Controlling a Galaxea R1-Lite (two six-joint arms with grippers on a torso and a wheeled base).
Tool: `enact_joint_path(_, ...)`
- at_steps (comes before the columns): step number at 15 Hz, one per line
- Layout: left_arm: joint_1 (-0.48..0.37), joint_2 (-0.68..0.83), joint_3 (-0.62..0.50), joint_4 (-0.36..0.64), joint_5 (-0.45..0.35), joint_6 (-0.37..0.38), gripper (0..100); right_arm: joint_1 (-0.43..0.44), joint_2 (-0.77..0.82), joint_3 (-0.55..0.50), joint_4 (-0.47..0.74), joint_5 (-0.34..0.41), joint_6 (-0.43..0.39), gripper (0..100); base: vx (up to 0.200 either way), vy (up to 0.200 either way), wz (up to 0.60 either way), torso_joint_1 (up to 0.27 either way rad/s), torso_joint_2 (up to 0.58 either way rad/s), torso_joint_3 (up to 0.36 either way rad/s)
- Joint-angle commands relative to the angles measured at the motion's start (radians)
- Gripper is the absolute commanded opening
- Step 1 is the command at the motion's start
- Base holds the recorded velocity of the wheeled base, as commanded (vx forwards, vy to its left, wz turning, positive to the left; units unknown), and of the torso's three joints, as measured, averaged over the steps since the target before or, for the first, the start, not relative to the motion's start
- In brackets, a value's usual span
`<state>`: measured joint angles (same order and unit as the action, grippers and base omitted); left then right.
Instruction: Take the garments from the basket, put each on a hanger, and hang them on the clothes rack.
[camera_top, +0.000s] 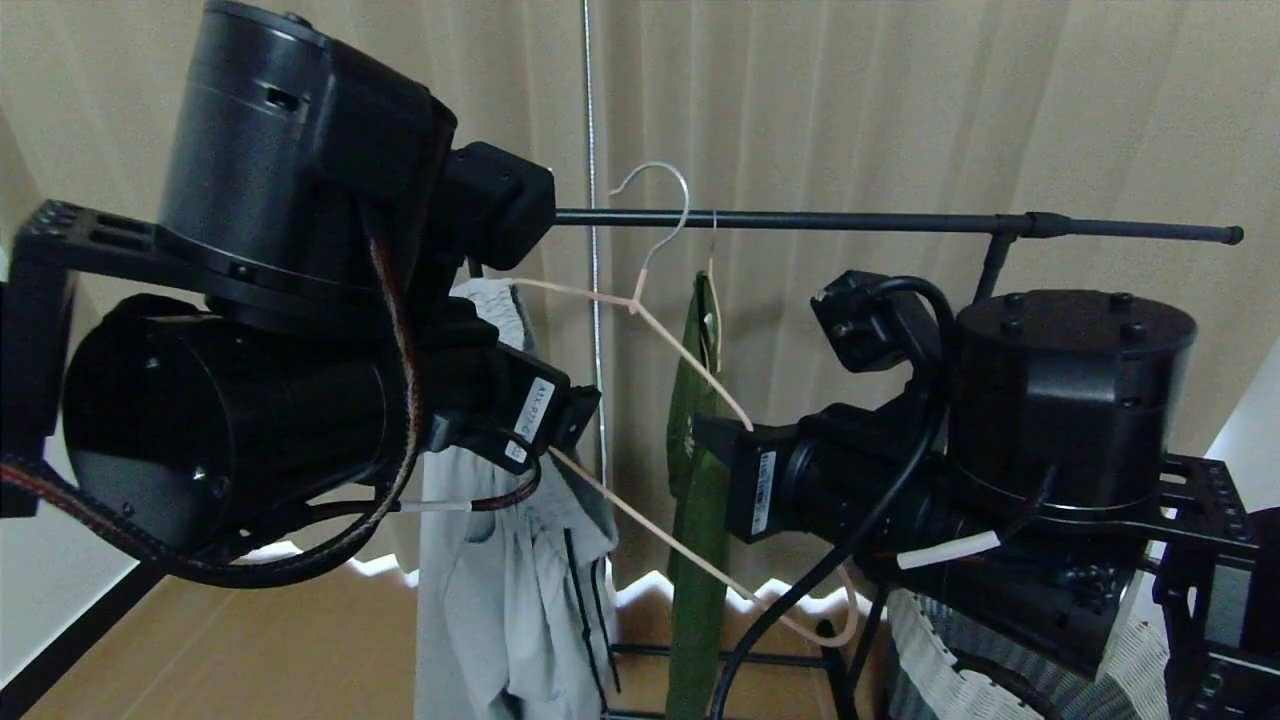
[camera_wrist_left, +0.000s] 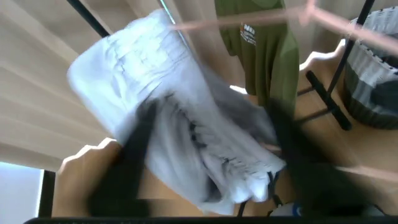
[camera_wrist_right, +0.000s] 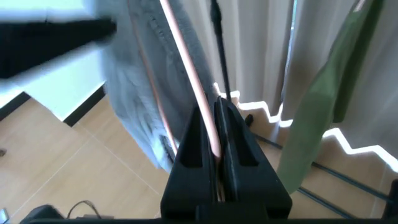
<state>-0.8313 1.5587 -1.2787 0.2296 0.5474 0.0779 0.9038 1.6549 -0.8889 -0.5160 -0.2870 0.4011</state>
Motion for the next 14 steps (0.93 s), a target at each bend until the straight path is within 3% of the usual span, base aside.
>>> enact_joint_path(1,0.0,-0.026,0.036,-0.032,-0.001,0.0,100,-0.025,-0.007,0.005,-0.027,0.005,-0.011,0,0.0,0.0,0.0,0.0,0.0,0.0)
enact_joint_path(8,0.004,-0.094,0.121,-0.096,-0.001,0.017,100,-0.091,-0.053,0.018,-0.032,0.037,-0.03,0,0.0,0.0,0.0,0.0,0.0,0.0)
enact_joint_path(12,0.052,-0.16,0.136,-0.105,-0.003,0.046,100,-0.203,-0.158,0.108,-0.027,0.157,-0.128,0,0.0,0.0,0.0,0.0,0.0,0.0)
enact_joint_path(14,0.144,-0.212,0.134,-0.138,-0.138,0.129,100,-0.276,-0.231,0.157,-0.021,0.281,-0.157,0,0.0,0.0,0.0,0.0,0.0,0.0)
